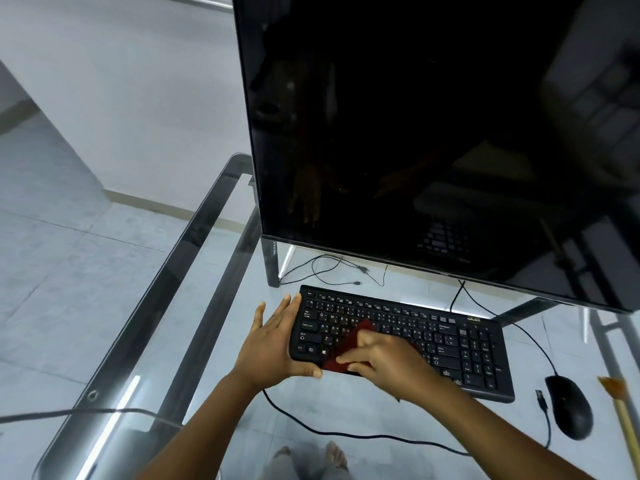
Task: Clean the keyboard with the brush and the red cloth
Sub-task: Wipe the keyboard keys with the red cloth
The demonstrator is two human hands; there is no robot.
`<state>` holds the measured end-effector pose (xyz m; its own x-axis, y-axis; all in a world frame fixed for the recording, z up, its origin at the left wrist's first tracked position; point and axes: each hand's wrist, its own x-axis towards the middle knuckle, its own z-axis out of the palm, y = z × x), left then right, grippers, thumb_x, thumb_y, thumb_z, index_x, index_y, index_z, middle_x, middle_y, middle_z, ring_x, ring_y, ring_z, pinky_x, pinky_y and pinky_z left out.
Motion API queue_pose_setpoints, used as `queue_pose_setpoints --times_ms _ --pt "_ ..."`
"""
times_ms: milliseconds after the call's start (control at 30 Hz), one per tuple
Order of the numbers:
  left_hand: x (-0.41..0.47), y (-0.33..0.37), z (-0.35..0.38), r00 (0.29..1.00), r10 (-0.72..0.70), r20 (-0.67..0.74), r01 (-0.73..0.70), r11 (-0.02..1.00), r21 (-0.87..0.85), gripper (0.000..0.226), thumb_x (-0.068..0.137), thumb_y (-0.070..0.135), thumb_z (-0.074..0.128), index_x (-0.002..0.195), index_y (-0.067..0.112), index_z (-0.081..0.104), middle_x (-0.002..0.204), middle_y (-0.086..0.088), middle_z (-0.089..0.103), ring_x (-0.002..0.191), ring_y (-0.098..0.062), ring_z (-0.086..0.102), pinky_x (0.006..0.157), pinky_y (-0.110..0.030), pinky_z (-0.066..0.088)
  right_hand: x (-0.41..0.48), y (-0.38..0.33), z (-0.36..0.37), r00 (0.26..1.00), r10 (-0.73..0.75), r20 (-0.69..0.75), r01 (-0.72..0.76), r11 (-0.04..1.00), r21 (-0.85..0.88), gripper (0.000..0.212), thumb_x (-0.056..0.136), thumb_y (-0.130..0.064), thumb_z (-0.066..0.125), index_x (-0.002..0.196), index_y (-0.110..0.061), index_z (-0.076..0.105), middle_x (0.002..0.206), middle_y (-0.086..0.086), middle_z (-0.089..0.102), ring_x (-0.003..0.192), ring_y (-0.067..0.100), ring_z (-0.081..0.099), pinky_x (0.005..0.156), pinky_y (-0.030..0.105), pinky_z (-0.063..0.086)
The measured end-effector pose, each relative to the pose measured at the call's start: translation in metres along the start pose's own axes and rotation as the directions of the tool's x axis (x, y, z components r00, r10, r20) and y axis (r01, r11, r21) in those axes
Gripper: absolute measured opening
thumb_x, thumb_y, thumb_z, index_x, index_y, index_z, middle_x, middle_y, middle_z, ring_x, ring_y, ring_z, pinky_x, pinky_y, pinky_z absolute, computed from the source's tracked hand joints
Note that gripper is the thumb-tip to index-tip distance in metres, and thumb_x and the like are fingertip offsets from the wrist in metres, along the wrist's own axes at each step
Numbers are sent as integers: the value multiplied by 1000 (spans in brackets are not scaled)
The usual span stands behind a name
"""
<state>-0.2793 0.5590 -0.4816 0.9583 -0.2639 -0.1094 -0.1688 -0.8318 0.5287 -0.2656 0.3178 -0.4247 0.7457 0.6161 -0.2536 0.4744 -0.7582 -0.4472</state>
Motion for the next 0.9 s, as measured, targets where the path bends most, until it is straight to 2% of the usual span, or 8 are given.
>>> queue_pose_setpoints --times_ms 233,400,467,567,633,700,767,900 --pt "-2 -8 3 999 21 -50 -19 998 54 134 56 87 58 153 17 -2 159 4 17 146 -6 -1 118 -44 -9 41 -56 23 988 -112 -104 115 993 25 24 92 -26 58 114 -27 68 97 2 58 82 24 63 69 37 55" --pt "0 0 1 1000 3 12 -4 1000 22 142 46 96 53 152 23 -8 159 10 9 146 -4 -7 117 -42 -16 8 -8 -2 999 -4 -49 5 1000 9 28 93 -34 59 120 -37 64 96 -11 54 88 8 57 73 19 40" --pt "0 -1 0 1000 3 8 -3 1000 19 141 48 97 52 151 24 -11 159 9 8 145 -3 -9 117 -43 -17 12 7 -13 969 131 -209 -118 990 75 27 90 -32 63 117 -36 66 90 -13 54 78 7 55 69 19 39" --pt "-2 -3 -1 1000 -14 -10 14 1000 12 141 48 96 52 152 24 -10 160 8 10 146 -3 -8 117 -43 -17 43 2 -14 846 313 -431 -235 945 226 25 90 -30 65 115 -28 69 94 -4 65 79 13 61 70 22 45" --pt "-3 -3 0 1000 -17 -13 17 1000 3 142 47 96 54 152 22 -7 160 7 13 146 -4 -6 116 -41 -18 54 -17 -2 902 235 -363 -186 969 164 27 92 -34 61 117 -29 68 98 -1 65 82 14 61 70 24 45" --pt "-1 -3 1 1000 -11 -18 11 1000 6 142 48 94 55 152 21 -7 159 6 15 146 -3 -6 116 -40 -18 52 -37 7 986 23 -163 -14 998 59 28 94 -36 56 120 -32 65 98 -1 59 85 16 58 69 27 45" --pt "0 -2 0 1000 -6 -16 6 1000 12 141 49 93 56 152 20 -7 159 5 16 145 -3 -6 116 -39 -18 55 -41 1 993 -120 -3 120 993 -10 27 95 -34 55 120 -33 64 96 -1 54 87 18 57 70 30 46" --pt "-1 -1 0 1000 -15 -17 15 1000 5 142 48 93 58 153 19 -3 159 5 17 146 -4 -4 115 -36 -21 83 -27 -13 975 38 -221 -54 996 -68 28 96 -34 53 122 -34 63 95 -2 53 86 20 59 70 29 46"
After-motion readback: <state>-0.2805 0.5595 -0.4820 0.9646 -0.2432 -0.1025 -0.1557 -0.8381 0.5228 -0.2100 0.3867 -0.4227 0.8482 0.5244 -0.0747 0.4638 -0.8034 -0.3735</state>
